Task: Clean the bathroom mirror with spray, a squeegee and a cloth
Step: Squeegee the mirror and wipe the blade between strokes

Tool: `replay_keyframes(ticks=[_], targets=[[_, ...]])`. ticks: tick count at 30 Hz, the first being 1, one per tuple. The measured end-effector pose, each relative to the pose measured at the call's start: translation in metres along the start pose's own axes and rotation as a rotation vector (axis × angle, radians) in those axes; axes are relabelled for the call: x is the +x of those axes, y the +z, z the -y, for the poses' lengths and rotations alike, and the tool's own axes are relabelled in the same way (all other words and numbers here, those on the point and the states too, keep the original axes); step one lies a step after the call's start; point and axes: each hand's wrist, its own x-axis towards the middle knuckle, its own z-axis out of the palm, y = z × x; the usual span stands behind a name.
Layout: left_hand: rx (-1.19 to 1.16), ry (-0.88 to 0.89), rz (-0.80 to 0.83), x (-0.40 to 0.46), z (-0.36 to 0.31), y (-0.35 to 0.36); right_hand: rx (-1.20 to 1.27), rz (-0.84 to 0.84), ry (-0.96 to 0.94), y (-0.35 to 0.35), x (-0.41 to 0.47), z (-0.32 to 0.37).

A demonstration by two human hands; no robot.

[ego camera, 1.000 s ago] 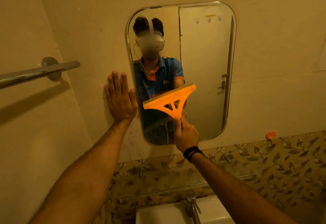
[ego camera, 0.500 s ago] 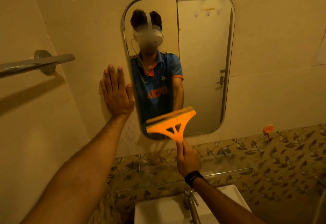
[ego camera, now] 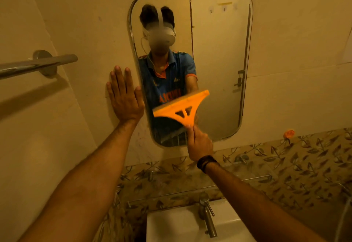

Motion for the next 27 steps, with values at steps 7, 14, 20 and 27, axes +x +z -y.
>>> replay_keyframes(ticks=[7,14,20,27], targets=[[0.016,-0.006,0.017,0.001,-0.001,-0.002,-0.083,0.117,0.068,0.011,-0.082,-0.047],[-0.012,-0.019,0.068,0.003,-0.005,-0.011,0.096,-0.074,-0.016,-0.03,-0.019,0.009],[-0.107,-0.054,0.081,0.016,-0.021,-0.02,0.242,-0.176,-0.07,-0.076,0.08,0.079],[-0.126,-0.048,0.004,0.113,-0.033,-0.021,0.221,-0.244,-0.183,-0.115,0.16,0.135]])
